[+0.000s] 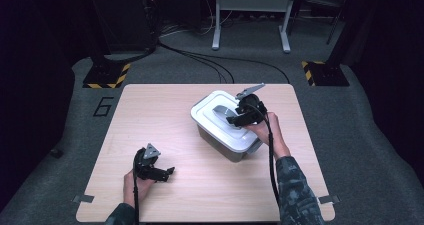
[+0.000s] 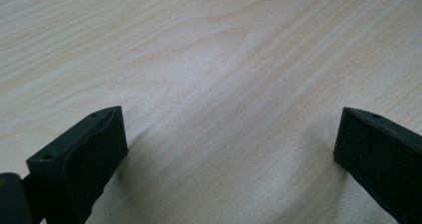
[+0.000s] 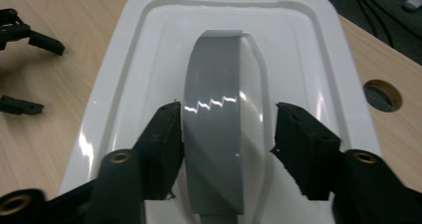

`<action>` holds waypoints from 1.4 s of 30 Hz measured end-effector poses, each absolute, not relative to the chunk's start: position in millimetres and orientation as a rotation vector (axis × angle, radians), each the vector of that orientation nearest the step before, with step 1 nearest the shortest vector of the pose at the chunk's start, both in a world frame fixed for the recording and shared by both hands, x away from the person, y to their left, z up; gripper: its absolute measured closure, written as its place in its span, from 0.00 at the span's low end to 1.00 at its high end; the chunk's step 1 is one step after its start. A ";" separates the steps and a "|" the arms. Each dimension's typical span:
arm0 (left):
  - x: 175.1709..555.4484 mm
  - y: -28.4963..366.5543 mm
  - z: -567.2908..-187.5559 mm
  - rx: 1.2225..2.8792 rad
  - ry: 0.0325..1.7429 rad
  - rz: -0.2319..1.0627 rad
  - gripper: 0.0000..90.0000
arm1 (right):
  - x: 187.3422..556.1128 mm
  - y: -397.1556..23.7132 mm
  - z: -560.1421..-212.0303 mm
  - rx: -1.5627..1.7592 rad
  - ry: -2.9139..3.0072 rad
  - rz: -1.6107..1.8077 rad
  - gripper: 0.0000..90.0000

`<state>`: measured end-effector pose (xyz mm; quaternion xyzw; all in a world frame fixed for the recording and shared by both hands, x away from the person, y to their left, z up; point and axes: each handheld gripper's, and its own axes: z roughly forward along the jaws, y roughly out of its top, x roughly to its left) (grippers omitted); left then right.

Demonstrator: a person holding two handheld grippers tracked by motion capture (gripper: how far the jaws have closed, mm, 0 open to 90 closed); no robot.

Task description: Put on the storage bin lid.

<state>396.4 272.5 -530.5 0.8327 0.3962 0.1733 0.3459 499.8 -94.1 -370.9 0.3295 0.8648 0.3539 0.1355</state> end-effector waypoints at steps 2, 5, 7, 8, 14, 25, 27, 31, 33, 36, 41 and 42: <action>396.3 272.5 -530.5 2.162 1.028 0.450 0.00 | 498.4 -97.8 -368.2 0.968 2.489 1.035 0.36; 396.6 272.8 -530.3 2.165 1.024 0.455 0.00 | 495.2 -102.1 -363.8 0.999 2.456 1.040 0.27; 396.6 272.8 -530.3 2.166 1.023 0.455 0.00 | 493.2 -104.3 -361.6 1.021 2.441 1.048 0.19; 396.5 272.7 -530.4 2.165 1.024 0.455 0.00 | 493.1 -106.0 -360.8 1.018 2.445 1.047 0.17; 396.6 272.8 -530.3 2.166 1.023 0.455 0.00 | 487.7 -115.4 -355.8 1.027 2.419 1.070 0.08; 396.6 272.8 -530.3 2.166 1.023 0.456 0.00 | 472.3 -141.0 -343.5 1.093 2.344 1.048 0.01; 396.5 272.7 -530.3 2.166 1.023 0.455 0.00 | 469.4 -147.6 -342.2 1.093 2.333 1.055 0.00; 396.5 272.7 -530.3 2.165 1.024 0.455 0.00 | 461.7 -160.5 -340.7 1.122 2.306 1.049 0.00; 396.5 272.7 -530.3 2.165 1.024 0.455 0.00 | 458.1 -168.2 -340.5 1.132 2.287 1.055 0.00; 396.5 272.7 -530.3 2.165 1.024 0.455 0.00 | 452.2 -180.0 -341.5 1.154 2.260 1.062 0.00; 396.3 272.4 -530.5 2.162 1.027 0.450 0.00 | 442.4 -198.3 -347.5 1.189 2.227 1.041 0.00; 396.3 272.4 -530.5 2.162 1.027 0.450 0.00 | 440.0 -201.9 -349.4 1.199 2.222 1.034 0.00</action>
